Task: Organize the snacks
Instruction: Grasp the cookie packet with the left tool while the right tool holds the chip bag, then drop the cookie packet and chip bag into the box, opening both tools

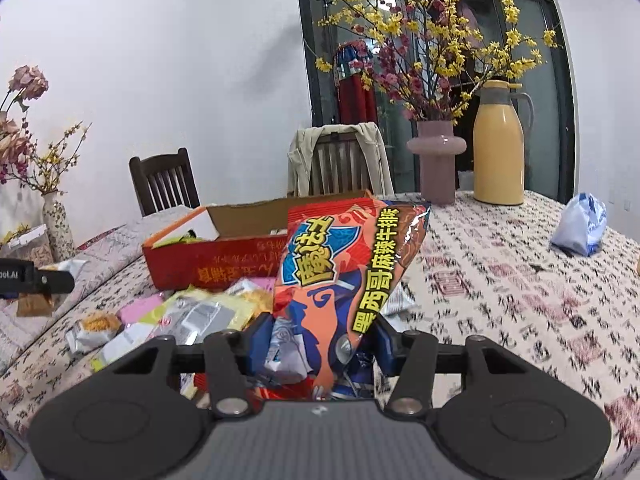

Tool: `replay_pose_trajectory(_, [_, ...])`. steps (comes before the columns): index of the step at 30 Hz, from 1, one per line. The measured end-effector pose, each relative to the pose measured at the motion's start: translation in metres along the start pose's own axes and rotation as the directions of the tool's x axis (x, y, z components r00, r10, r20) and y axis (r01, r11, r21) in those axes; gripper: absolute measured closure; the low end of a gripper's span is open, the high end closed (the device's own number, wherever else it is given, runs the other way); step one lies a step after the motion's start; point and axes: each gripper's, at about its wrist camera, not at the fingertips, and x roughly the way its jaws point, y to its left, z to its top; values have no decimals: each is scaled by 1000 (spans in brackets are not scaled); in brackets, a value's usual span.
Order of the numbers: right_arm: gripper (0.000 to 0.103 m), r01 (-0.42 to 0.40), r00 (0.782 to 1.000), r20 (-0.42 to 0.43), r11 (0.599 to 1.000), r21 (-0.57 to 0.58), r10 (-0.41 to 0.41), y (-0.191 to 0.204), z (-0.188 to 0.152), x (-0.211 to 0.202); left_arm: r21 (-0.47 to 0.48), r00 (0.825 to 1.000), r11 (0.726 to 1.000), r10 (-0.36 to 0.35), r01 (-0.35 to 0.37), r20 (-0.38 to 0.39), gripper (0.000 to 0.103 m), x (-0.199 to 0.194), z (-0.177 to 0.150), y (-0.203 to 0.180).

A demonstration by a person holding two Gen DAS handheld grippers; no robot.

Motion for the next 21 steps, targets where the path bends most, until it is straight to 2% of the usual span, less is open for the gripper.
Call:
replay_pose_trajectory(13, [52,1,998,69,1000,-4,-1,-11,57,42,28,998,999,-30,29,63,55,40,54,-37])
replay_pose_trajectory(21, [52,-18,996,84,1000,-13,19,-11,94,82,13,997,1000,-24,24,72,55,74,82,-48])
